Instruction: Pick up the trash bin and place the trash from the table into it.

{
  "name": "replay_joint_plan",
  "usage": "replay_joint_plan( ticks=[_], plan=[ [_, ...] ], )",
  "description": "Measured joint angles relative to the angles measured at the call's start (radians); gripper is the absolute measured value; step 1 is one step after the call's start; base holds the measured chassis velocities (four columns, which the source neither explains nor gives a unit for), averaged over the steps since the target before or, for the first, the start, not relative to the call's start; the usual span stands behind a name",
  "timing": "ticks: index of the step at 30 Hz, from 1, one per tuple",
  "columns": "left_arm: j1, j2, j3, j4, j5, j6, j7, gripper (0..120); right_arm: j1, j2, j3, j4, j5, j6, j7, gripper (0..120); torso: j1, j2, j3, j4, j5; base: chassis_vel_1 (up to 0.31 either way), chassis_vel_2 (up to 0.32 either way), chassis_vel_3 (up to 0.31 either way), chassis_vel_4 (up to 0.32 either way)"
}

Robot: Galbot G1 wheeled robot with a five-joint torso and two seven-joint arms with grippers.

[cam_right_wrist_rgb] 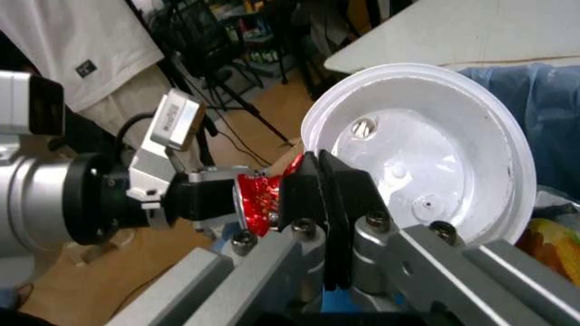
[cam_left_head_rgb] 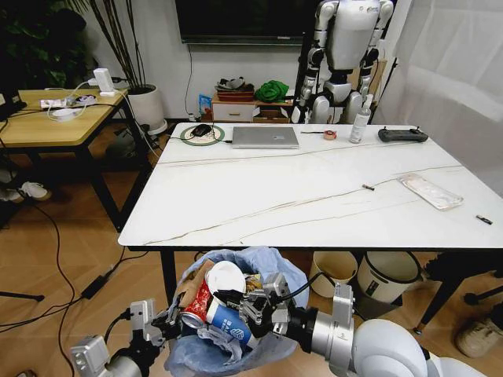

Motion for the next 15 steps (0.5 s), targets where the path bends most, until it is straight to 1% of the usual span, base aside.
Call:
replay_joint_plan(
  ticks=[8,15],
  plan=[
    [0.016,0.008,0.003,-0.015,0.008,0.028,-0.042,0,-0.055,-0.024,0.018,-0.006,-0.046,-0.006,0.001,0,0.0,0.0,0.0,-0.0001,0.0001,0.0,0.0,0.0,0.0],
    [0.022,0.016,-0.006,-0.015,0.011,0.032,-0.053,0,-0.057,-0.036,0.014,-0.01,-0.064,-0.017,0.016,0,0.0,0.0,0.0,0.0,0.0,0.0,0.0,0.0,0.0]
  ],
)
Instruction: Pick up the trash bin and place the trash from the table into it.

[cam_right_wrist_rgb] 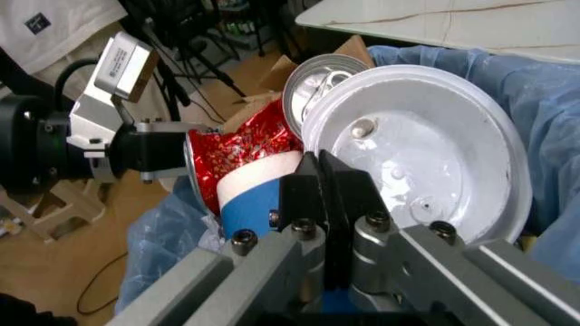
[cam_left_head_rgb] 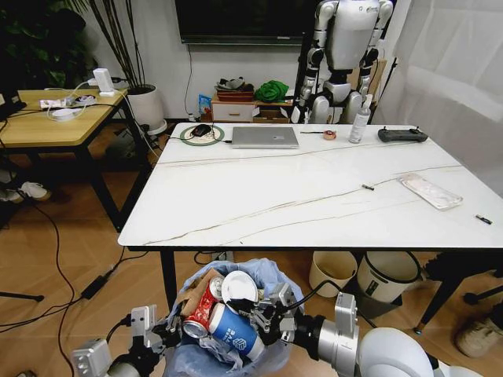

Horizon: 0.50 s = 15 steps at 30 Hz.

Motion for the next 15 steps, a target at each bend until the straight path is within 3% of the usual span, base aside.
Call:
replay_joint_plan(
  ticks=[13,15],
  plan=[
    [-0.018,-0.003,0.006,0.007,0.002,-0.001,-0.004,0,-0.026,0.002,-0.03,0.005,-0.046,0.002,0.001,0,0.0,0.0,0.0,-0.0001,0.0001,0.0,0.0,0.0,0.0],
    [-0.019,-0.003,0.006,0.01,0.002,-0.001,-0.003,0,-0.023,0.003,-0.029,0.004,-0.046,0.002,0.001,4,0.0,0.0,0.0,0.0,0.0001,0.0,0.0,0.0,0.0]
  ],
)
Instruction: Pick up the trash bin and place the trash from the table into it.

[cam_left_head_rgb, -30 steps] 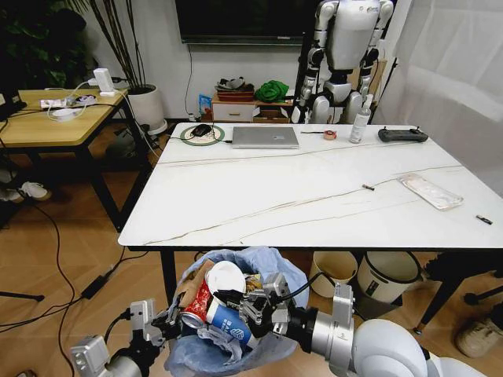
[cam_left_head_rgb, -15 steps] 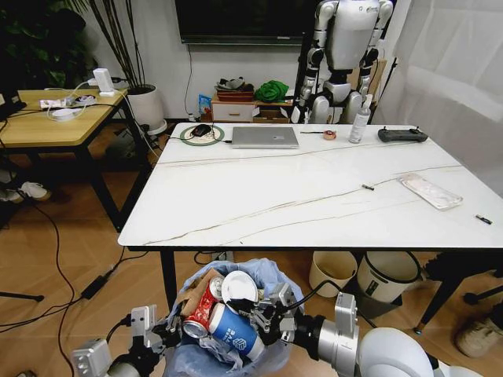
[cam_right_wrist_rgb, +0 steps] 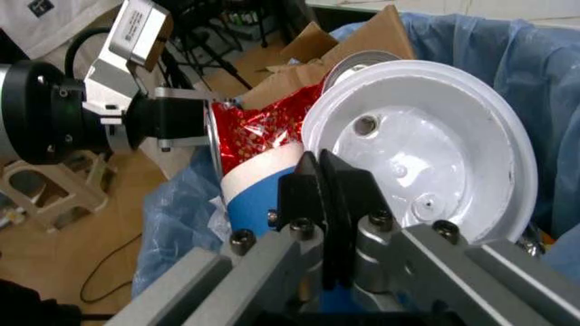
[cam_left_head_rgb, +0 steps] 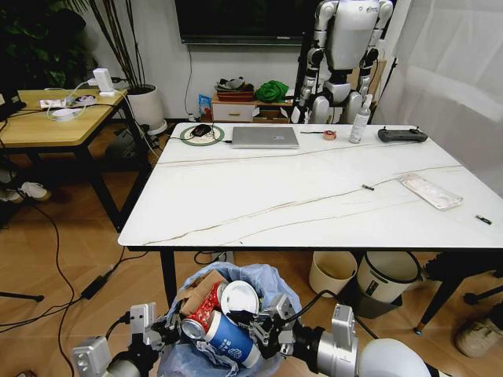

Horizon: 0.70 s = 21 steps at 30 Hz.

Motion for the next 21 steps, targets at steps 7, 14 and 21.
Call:
replay_joint_plan(
  ticks=[7,14,21],
  plan=[
    [-0.007,0.001,0.013,0.019,-0.001,-0.001,0.004,0,0.005,-0.004,0.015,0.005,0.001,0.004,0.003,32,0.0,0.0,0.0,0.0,-0.0001,0.0,0.0,0.0,0.0],
    [-0.012,0.004,0.013,0.029,-0.002,-0.002,0.005,0,-0.004,-0.023,0.029,0.023,0.01,0.006,0.016,50,0.0,0.0,0.0,-0.0001,-0.0001,0.0,0.0,0.0,0.0],
    [-0.021,0.005,0.015,0.041,-0.003,-0.004,0.007,0,0.002,-0.048,0.134,0.098,0.076,-0.011,0.058,84,0.0,0.0,0.0,0.0,0.0,0.0,0.0,0.0,0.0]
  ],
)
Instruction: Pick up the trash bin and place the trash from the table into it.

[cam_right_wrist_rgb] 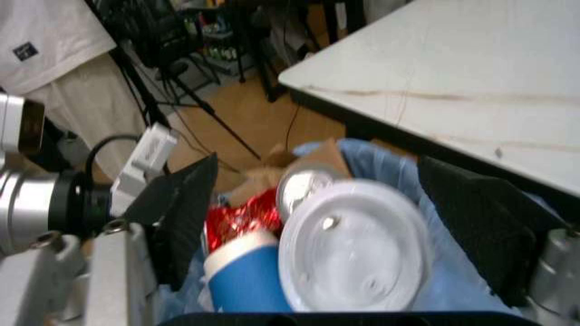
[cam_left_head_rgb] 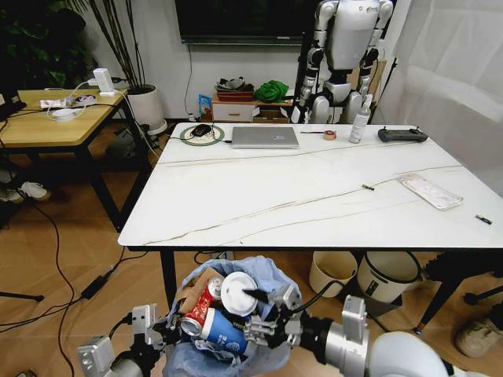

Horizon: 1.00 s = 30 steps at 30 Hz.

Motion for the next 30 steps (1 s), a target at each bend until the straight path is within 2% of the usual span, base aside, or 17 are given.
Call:
replay_joint_plan(
  ticks=[1,6,12,16,23,30],
  plan=[
    [0.0,0.0,0.0,0.0,0.0,0.0,0.0,0,0.0,0.0,0.0,0.0,0.0,0.0,0.0,84,0.0,0.0,0.0,0.0,0.0,0.0,0.0,0.0,0.0],
    [-0.001,-0.002,0.004,0.005,0.0,-0.002,0.002,0,0.024,0.012,0.069,0.027,0.038,-0.003,0.025,100,0.0,0.0,0.0,-0.0001,0.0,0.0,0.0,0.0,0.0],
    [-0.003,-0.006,0.003,0.005,0.0,-0.002,0.003,0,0.044,0.04,0.114,0.012,0.052,-0.004,0.048,100,0.0,0.0,0.0,0.0,-0.0001,0.0,0.0,0.0,0.0],
    [0.002,-0.018,0.01,0.006,0.016,-0.005,0.011,0,0.061,0.107,0.256,-0.058,0.08,-0.042,0.106,100,0.0,0.0,0.0,0.0,0.0001,0.0,0.0,0.0,0.0],
    [0.004,-0.019,0.008,0.004,0.026,-0.011,0.019,0,0.067,0.152,0.355,-0.126,0.086,-0.058,0.121,100,0.0,0.0,0.0,-0.0001,0.0002,0.0,0.0,0.0,0.0],
    [0.003,-0.017,-0.003,-0.001,0.026,-0.015,0.024,0,0.131,0.199,0.485,-0.294,0.076,-0.07,0.108,100,0.0,0.0,0.0,0.0,0.0,0.0,0.0,0.0,0.0]
  ],
)
